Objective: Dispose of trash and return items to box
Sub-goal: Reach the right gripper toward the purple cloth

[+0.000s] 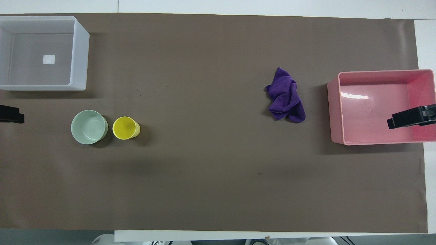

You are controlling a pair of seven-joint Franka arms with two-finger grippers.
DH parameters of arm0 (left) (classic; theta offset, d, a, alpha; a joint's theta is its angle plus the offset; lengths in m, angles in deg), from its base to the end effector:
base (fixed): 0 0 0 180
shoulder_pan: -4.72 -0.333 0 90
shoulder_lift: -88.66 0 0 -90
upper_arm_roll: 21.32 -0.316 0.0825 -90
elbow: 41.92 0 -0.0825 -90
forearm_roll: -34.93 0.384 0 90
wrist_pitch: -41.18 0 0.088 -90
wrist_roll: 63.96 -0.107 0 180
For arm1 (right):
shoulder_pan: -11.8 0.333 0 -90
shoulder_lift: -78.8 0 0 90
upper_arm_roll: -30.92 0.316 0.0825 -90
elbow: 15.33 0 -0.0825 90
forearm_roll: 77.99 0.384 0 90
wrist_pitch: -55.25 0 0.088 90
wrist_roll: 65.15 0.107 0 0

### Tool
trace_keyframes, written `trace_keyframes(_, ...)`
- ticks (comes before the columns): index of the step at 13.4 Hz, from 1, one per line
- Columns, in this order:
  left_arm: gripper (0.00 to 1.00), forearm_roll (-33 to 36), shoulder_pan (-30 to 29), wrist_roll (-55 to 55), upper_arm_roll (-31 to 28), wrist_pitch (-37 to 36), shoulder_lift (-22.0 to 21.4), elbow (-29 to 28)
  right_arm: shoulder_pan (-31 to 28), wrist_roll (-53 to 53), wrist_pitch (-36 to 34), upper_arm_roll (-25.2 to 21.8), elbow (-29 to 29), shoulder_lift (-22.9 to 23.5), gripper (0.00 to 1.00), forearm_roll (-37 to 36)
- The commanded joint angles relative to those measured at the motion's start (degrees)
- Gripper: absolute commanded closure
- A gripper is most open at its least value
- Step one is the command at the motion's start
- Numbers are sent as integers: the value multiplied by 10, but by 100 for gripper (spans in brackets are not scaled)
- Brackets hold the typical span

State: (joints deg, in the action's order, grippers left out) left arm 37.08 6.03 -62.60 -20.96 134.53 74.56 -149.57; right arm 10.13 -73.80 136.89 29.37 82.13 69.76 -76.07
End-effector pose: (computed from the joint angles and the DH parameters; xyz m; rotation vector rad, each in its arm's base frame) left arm 0.4789 -0.0105 0.6109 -3.1025 0.0116 0.0038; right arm 0.4876 -0.0246 0.6345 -3.0832 -0.1516 0.1760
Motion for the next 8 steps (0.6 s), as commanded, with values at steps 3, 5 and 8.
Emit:
trace_keyframes(3, 0, -5, 0, -8, -3, -12, 5, 8, 1, -14, 5, 1, 6, 1, 0, -3)
trace_keyframes(5, 0, -5, -1, -7, -3, -12, 4, 7, 3, -14, 20, 5, 9, 15, 0, 1)
trace_keyframes(8, 0, -5, -2, -7, -3, -7, 4, 7, 47, -6, 78, 14, 18, 58, 0, -1)
